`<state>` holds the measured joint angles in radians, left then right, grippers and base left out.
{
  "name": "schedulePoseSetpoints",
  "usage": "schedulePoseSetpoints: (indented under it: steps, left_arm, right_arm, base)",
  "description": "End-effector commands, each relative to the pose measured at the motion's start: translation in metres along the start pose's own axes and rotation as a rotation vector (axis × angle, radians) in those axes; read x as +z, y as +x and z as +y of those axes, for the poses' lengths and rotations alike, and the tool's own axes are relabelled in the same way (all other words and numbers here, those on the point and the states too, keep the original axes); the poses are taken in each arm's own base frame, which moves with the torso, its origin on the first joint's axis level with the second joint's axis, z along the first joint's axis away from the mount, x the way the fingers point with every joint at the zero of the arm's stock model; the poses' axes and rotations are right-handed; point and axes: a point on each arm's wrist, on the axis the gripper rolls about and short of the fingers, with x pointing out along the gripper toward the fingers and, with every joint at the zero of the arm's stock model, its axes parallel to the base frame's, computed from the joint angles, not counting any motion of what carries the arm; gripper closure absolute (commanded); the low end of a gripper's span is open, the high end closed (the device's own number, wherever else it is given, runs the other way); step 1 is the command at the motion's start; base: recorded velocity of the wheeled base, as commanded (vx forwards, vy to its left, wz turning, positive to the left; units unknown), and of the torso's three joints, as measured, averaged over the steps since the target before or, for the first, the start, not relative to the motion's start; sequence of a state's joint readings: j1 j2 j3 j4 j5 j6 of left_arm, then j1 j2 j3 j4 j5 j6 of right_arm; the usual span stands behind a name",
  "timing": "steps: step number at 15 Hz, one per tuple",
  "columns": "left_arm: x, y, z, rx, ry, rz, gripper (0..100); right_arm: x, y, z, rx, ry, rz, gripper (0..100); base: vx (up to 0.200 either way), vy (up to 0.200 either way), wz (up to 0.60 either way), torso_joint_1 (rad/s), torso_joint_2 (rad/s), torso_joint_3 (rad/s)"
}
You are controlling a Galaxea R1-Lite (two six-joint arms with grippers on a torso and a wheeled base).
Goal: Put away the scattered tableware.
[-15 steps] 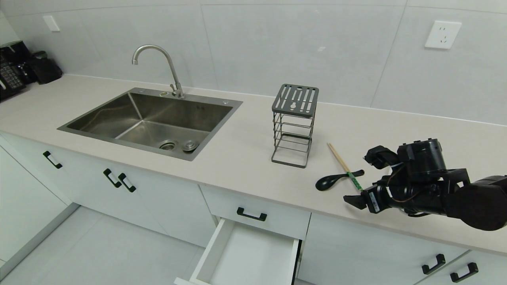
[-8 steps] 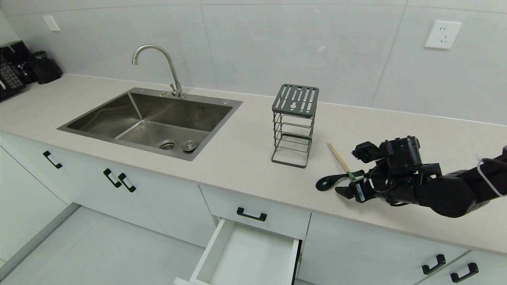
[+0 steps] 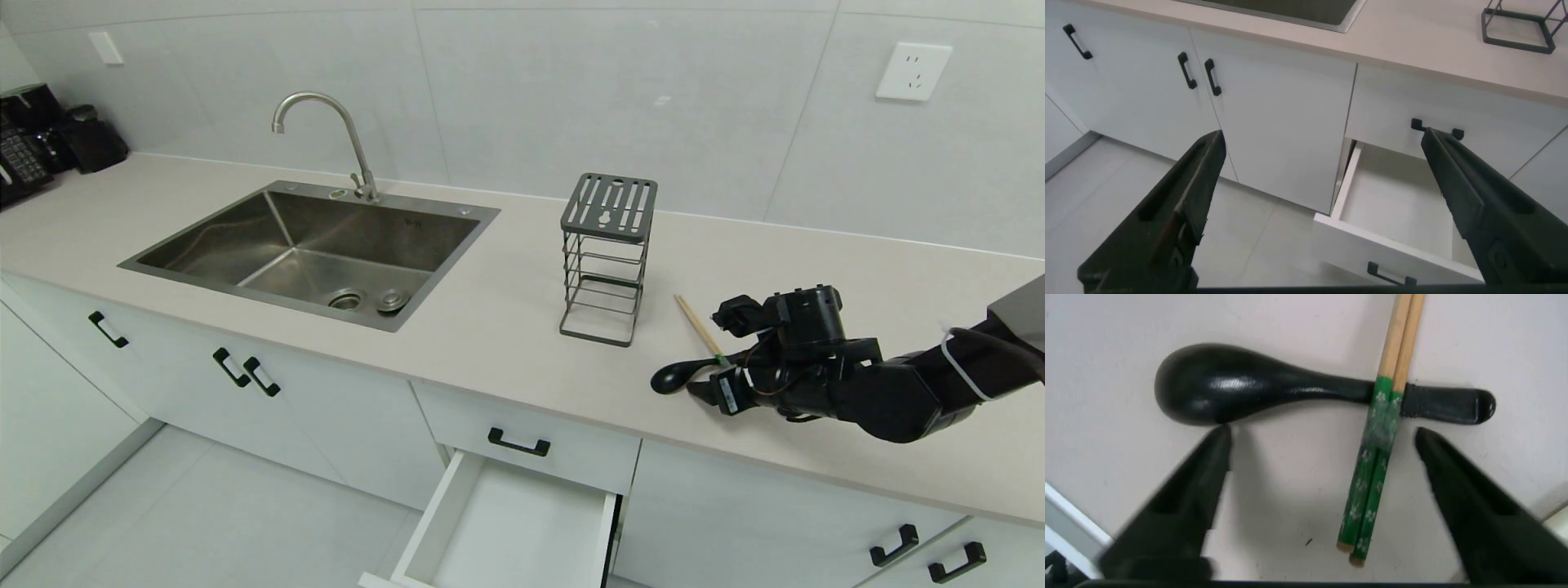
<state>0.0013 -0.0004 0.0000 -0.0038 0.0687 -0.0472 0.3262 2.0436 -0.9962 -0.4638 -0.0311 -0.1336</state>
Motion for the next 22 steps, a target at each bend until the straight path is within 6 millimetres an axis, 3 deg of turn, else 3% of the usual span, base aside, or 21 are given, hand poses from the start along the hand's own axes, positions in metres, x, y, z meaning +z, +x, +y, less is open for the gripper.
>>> schedulePoseSetpoints:
  steps: [1,4,8,10,13,18,22]
  left_arm:
    - [0.0,0.0,0.0,0.001,0.0,0.0,0]
    - [0.0,0.0,0.0,0.001,0.0,0.0,0]
    - [0.0,0.0,0.0,0.001,0.0,0.0,0]
    - [0.0,0.0,0.0,0.001,0.0,0.0,0]
    - [0.0,0.0,0.0,0.001,-0.002,0.0,0]
    - [0.0,0.0,0.0,0.001,0.0,0.0,0]
    - [0.0,0.0,0.0,0.001,0.0,0.0,0]
  right_arm:
    - [0.0,0.0,-0.002,-0.006,0.005,0.0,100]
    - [0.001,-0.007,-0.02,-0.1,0.032,-0.001,100]
    - [0.01,-0.035,-0.028,-0.127,0.062,-0.052,100]
    - [0.008,-0.061,-0.035,-0.15,0.077,-0.074,100]
    - [0.0,-0.099,-0.03,-0.139,0.047,-0.125,100]
    - [-0.045,-0.169,-0.017,-0.02,-0.164,-0.167,100]
    - [-0.06,-0.191,-0.01,0.021,-0.254,-0.195,100]
  base:
    - [0.0,0.0,0.0,0.0,0.0,0.0]
    - [0.0,0.0,0.0,0.0,0.0,0.0]
    - [0.0,0.0,0.0,0.0,0.0,0.0]
    - [0.0,0.0,0.0,0.0,0.0,0.0]
    - [0.0,0.0,0.0,0.0,0.0,0.0]
    - [0.0,0.0,0.0,0.0,0.0,0.0]
    - [0.0,0.0,0.0,0.0,0.0,0.0]
